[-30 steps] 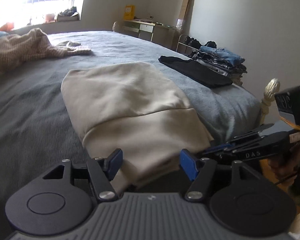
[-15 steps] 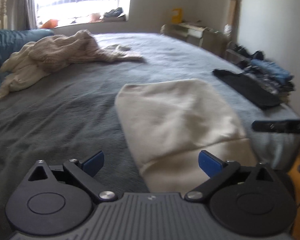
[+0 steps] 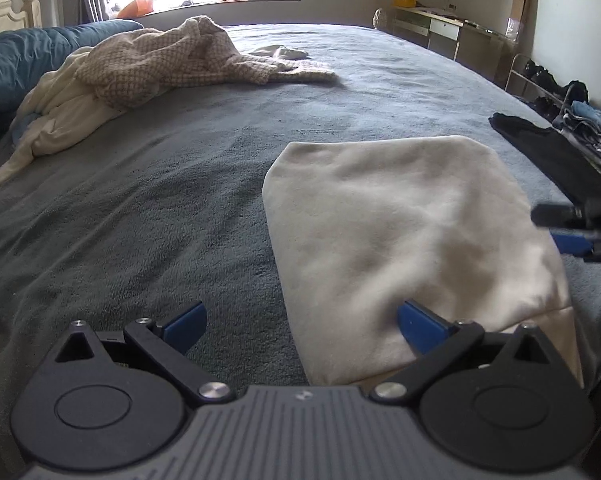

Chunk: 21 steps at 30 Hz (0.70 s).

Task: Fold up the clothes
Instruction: 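Lower both open grippers to the edge of the folded beige hoodie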

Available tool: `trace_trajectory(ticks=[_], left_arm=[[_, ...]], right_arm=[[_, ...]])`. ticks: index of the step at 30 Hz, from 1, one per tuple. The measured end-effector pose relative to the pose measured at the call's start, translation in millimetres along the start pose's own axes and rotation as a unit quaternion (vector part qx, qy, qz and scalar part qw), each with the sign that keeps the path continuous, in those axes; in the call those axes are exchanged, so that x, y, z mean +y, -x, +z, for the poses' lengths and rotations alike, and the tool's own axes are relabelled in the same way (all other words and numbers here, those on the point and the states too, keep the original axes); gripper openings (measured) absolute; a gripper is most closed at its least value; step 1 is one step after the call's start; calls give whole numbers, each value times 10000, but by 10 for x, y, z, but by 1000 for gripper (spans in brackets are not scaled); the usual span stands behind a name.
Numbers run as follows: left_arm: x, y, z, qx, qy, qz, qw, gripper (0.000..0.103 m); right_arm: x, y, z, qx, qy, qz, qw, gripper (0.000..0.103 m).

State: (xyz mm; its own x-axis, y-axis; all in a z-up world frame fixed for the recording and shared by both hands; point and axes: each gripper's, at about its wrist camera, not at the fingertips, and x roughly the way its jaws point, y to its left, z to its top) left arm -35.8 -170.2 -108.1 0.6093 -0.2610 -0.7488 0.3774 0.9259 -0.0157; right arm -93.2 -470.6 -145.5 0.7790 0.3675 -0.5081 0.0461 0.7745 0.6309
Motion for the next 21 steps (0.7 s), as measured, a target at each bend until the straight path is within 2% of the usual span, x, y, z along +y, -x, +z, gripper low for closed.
trace_trajectory(ticks=[7,13,21], left_arm=[[-32,10,26,54,-32,88,9999,103],[-81,18,47,70,-103,234,9996,103],[-120,19,60,69,-152,351,9992,103]], right_arm=[[-72,-195,233,-27,-273,267,9993,80],[-154,-373,269,141,-426,490,9978,81],[-223,-469,397,134,-585,749,9954,83]])
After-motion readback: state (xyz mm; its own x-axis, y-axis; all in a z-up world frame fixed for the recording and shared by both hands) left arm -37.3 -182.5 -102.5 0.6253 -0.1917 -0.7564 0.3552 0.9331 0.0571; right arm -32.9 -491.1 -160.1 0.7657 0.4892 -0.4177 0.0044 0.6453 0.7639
